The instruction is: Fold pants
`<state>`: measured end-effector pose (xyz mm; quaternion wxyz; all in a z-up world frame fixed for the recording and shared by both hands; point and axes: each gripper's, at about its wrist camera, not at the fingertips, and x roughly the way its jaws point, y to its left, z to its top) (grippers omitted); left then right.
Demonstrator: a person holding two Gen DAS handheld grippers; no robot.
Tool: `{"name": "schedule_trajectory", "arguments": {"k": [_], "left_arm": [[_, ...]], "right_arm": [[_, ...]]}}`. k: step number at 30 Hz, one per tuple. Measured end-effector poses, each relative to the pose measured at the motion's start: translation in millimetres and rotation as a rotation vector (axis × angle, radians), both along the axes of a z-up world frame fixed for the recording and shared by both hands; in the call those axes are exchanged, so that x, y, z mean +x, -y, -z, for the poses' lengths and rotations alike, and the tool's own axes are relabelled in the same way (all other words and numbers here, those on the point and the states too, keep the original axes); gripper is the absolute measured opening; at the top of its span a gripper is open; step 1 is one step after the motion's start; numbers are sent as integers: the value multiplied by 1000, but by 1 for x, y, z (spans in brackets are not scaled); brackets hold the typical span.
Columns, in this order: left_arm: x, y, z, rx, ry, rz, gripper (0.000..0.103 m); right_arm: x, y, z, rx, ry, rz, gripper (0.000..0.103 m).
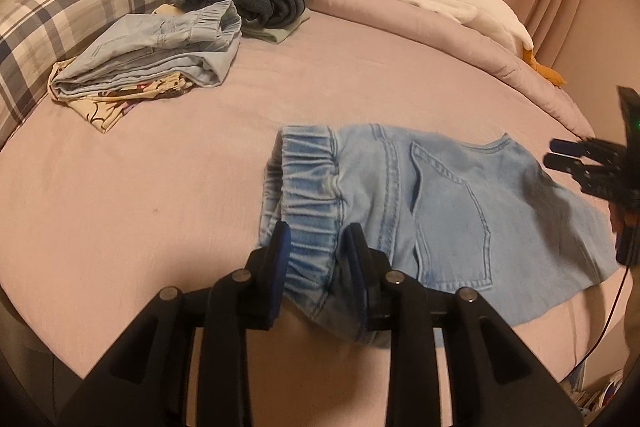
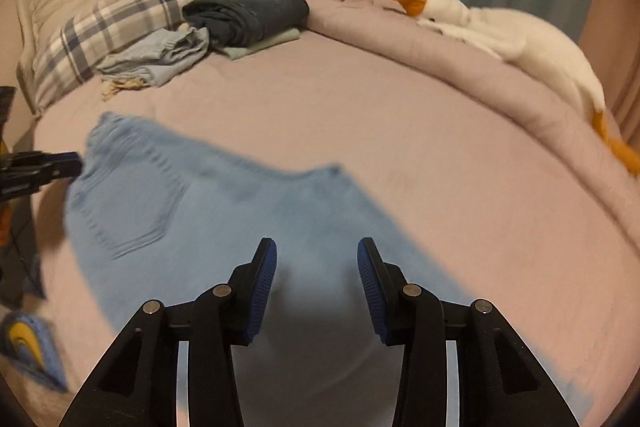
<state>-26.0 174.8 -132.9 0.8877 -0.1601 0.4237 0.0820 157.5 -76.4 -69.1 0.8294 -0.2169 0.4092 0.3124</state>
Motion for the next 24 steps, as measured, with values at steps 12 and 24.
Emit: {"name": "schedule_trajectory", "arguments": {"k": [12,24], "left_arm": [[17,-6,0,-9,-5,19,26],[31,-9,-6,51,-43,3,31]], "right_arm": [[49,-8,34,-118,-213,-208,10],[67,-36,52,-215,-158,-145,1]]}}
